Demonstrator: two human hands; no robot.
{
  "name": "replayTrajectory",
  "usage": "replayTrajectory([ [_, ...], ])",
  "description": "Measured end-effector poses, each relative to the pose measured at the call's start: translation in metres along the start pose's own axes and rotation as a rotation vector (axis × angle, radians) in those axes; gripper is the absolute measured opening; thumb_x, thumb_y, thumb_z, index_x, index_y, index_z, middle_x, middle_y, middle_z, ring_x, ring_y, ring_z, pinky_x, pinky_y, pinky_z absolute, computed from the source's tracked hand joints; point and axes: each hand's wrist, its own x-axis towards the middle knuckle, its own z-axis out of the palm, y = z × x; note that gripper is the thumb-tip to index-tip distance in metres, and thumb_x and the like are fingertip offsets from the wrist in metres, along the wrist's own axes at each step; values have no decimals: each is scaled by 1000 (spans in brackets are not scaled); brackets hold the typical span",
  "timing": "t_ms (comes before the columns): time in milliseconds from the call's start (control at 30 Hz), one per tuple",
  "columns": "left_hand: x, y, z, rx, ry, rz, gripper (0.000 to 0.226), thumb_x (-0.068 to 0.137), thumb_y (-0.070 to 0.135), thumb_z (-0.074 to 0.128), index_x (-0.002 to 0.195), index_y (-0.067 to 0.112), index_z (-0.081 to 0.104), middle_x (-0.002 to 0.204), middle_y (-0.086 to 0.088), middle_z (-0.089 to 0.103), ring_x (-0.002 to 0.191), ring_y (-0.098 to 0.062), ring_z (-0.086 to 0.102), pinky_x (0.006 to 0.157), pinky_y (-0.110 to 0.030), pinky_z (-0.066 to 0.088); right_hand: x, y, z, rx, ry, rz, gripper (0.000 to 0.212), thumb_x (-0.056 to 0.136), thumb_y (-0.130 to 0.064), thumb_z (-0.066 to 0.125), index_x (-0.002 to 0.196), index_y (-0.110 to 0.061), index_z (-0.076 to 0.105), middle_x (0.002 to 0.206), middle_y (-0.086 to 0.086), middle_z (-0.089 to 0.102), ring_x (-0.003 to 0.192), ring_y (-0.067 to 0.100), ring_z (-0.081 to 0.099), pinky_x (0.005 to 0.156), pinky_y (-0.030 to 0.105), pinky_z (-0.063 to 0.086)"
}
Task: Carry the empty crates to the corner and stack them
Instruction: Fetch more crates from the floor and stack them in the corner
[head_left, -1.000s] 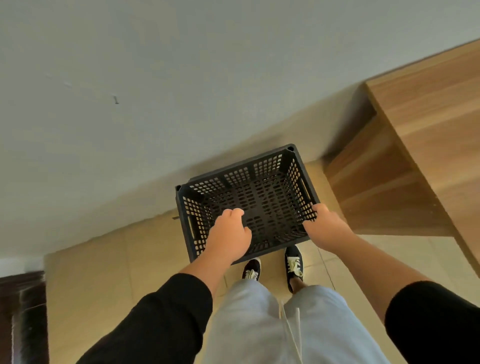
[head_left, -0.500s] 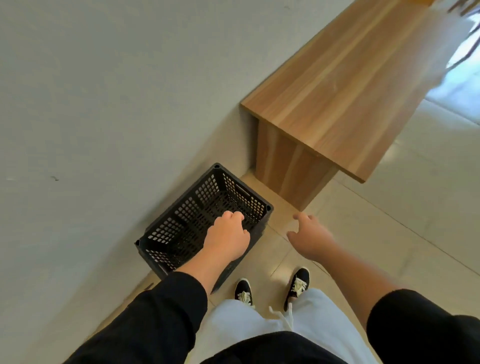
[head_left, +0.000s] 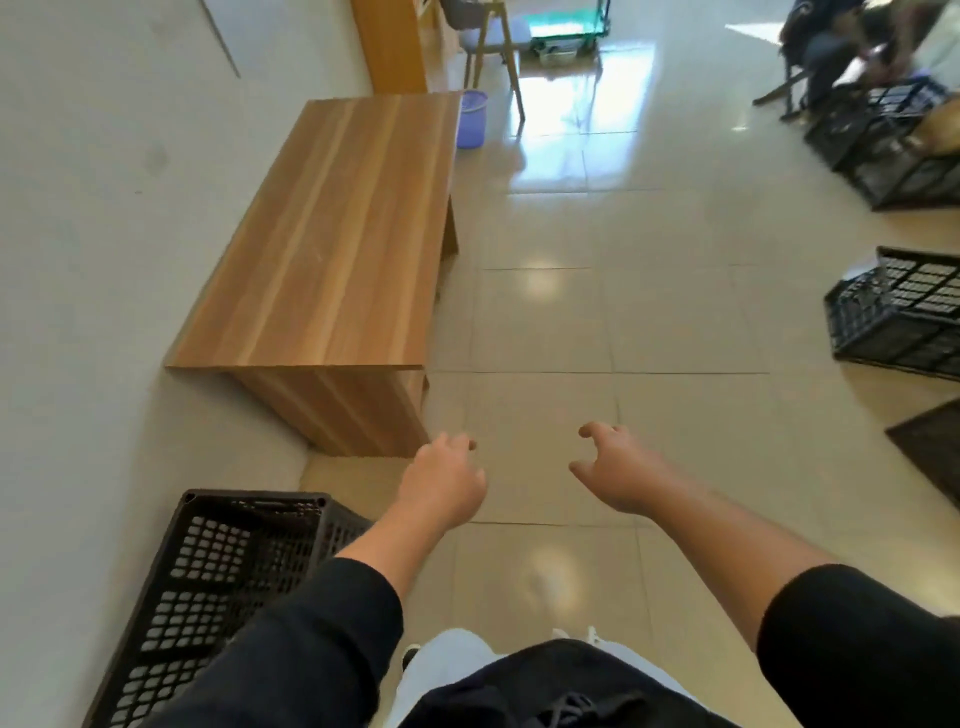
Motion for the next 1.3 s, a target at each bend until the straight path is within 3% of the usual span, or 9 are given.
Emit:
replayTrajectory([
  [200, 34, 152, 27, 137, -68, 222, 52, 105, 33, 50, 155, 21, 45, 153, -4, 48, 136, -26, 49, 110, -44, 45, -17, 131, -67, 167, 151, 212, 63, 102, -40, 57, 156, -15, 40, 157, 14, 45, 144, 33, 44, 116, 42, 39],
  [333, 67, 230, 43, 216, -122, 342, 52, 104, 33, 50, 154, 21, 46, 154, -4, 48, 136, -28, 49, 108, -49, 50, -16, 193, -89, 315, 220, 362, 62, 101, -41, 58, 155, -15, 42, 156, 15, 46, 141, 35, 47, 114, 44, 41],
  [467, 111, 305, 57, 303, -185, 471, 50, 104, 32, 49, 152, 21, 47, 154, -4, 48, 140, -29, 45, 111, -49, 43, -9, 246, -117, 430, 269, 509, 62, 99, -40, 58, 154, -17, 43, 155, 17, 46, 139, 38, 49, 113, 46, 42],
  [633, 163, 399, 66, 375, -260, 647, 50, 105, 30, 46, 154, 21, 44, 153, -2, 46, 126, -30, 56, 92, -43, 52, -3, 306, -163, 514, 357, 712, 60, 98, -35, 53, 154, -18, 41, 156, 15, 46, 140, 36, 48, 111, 43, 43],
  [800, 192, 493, 88, 529, -337, 844, 51, 107, 29, 44, 157, 19, 40, 155, -3, 43, 127, -30, 56, 81, -37, 45, -5, 350, -177, 688, 441, 870, 57, 97, -33, 53, 152, -19, 44, 152, 14, 49, 133, 34, 53, 100, 38, 45],
  [967, 195, 575, 135, 650, -427, 984, 51, 106, 30, 46, 157, 19, 41, 156, -5, 45, 134, -30, 51, 94, -42, 53, -28, 405, -167, 912, 547, 972, 51, 97, -28, 57, 146, -15, 51, 118, 5, 54, 100, 26, 56, 79, 33, 42],
  [1067, 187, 626, 171, 722, -445, 1049, 51, 106, 31, 46, 156, 21, 42, 155, -4, 45, 133, -30, 51, 90, -40, 51, -45, 453, -167, 982, 585, 1038, 51, 97, -28, 58, 145, -14, 52, 126, 11, 60, 100, 28, 60, 77, 33, 42],
  [1167, 173, 681, 208, 732, -447, 1092, 52, 105, 29, 48, 155, 20, 43, 154, -5, 46, 133, -31, 50, 101, -44, 50, -59, 510, -175, 1036, 628, 1066, 52, 96, -30, 58, 146, -15, 51, 132, 14, 60, 105, 30, 62, 79, 32, 44],
  [1300, 146, 754, 246, 729, -433, 1087, 52, 104, 29, 50, 155, 20, 44, 151, -6, 48, 131, -31, 52, 102, -45, 51, -86, 590, -202, 1034, 652, 1056, 54, 95, -32, 58, 146, -16, 50, 134, 14, 58, 105, 33, 65, 80, 34, 50],
])
